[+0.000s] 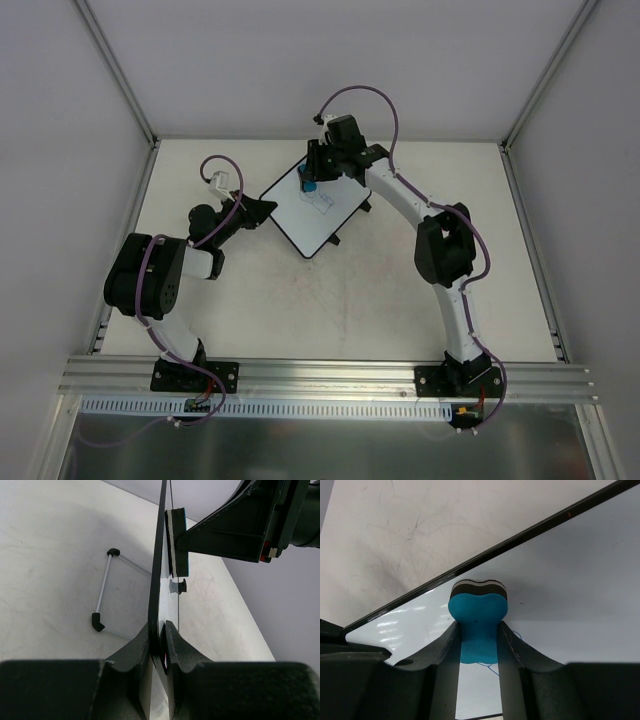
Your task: Erase the whiteboard
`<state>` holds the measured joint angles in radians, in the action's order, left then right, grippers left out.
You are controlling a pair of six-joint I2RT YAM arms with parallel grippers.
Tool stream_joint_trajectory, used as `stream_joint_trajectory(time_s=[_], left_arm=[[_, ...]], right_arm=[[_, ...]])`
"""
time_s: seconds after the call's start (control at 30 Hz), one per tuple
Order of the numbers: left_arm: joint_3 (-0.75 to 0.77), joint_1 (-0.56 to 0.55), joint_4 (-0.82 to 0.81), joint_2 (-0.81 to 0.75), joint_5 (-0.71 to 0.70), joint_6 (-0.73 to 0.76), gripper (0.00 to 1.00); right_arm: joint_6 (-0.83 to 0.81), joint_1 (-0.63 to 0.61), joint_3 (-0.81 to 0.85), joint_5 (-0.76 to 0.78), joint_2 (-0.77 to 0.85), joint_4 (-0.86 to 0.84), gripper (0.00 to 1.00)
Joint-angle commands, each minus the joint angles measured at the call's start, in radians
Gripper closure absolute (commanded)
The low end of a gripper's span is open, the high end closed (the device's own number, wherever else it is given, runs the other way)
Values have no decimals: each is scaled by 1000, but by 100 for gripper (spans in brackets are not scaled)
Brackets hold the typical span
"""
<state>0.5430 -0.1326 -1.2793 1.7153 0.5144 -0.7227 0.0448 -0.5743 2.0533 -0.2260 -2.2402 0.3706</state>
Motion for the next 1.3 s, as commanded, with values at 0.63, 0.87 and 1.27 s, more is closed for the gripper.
stream_joint_trajectory(time_s=[0.63,0.87,1.27], left_arm=[[0,-15,-80,6,16,52,100],[-5,-15,-84,3,18,51,100],[2,-15,-75,7,24,46,100]], right_arm=[[274,137,-130,97,-56,-39,100],[314,186,-229,94,-27,-41,100],[208,125,-243,76,27,-93,100]])
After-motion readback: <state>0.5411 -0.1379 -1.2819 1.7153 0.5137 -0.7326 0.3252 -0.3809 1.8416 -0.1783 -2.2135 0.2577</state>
